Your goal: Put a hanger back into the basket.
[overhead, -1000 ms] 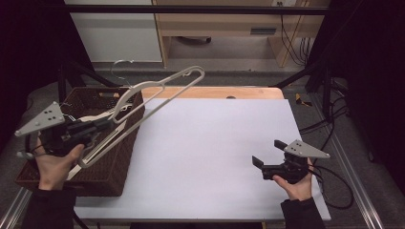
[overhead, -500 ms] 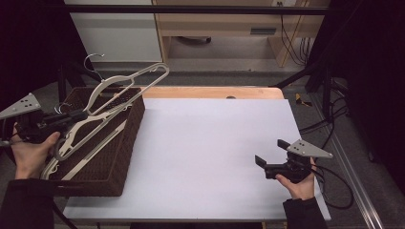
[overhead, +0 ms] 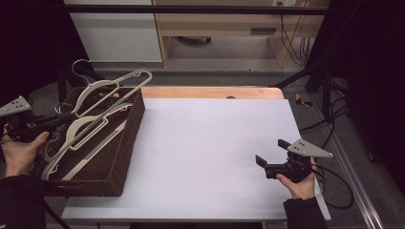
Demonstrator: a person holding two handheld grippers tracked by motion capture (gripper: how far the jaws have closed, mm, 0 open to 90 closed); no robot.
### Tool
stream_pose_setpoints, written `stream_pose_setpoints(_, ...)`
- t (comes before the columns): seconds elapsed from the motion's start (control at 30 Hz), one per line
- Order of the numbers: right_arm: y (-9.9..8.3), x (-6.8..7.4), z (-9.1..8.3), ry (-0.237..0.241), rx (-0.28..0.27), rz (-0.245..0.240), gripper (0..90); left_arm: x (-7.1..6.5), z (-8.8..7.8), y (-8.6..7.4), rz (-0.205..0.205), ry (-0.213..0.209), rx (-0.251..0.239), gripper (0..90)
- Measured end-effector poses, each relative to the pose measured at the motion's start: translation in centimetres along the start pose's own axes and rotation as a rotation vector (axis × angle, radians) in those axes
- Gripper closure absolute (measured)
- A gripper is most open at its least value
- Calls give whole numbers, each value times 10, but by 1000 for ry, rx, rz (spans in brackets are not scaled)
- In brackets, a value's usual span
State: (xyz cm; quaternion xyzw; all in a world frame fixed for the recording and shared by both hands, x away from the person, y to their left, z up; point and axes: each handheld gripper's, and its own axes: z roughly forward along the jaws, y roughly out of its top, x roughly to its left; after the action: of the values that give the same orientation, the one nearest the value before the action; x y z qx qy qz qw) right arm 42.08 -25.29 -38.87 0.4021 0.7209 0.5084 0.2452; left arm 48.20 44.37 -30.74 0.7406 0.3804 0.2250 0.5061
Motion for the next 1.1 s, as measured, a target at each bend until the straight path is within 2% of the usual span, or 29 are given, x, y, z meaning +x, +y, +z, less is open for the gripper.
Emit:
stream_pose_setpoints(0.33, -1, 0, 1, 4, 8, -1, 3, 18, -8, -21, -37, 1, 28, 856)
stream_pose_setpoints(0.47, -1, 0, 1, 3, 9, 0, 3, 23, -13, -28, -53, -9, 18, 856)
stream_pose_setpoints(0.57, -1, 0, 1, 3, 11, -3, 3, 27, -20, -33, -65, -1, 12, 856)
stream_pose_setpoints(0.83, -1, 1, 2, 4, 13, 0, 3, 29, -31, -43, -85, 9, 39, 856)
stream_pose_setpoints(0.97, -1, 1, 2, 6, 13, 1, 3, 27, -28, -53, -107, 7, 77, 856)
stream_pose_setpoints(1.1, -1, 2, 2, 7, 15, 0, 3, 21, -21, -58, -129, 27, 119, 856)
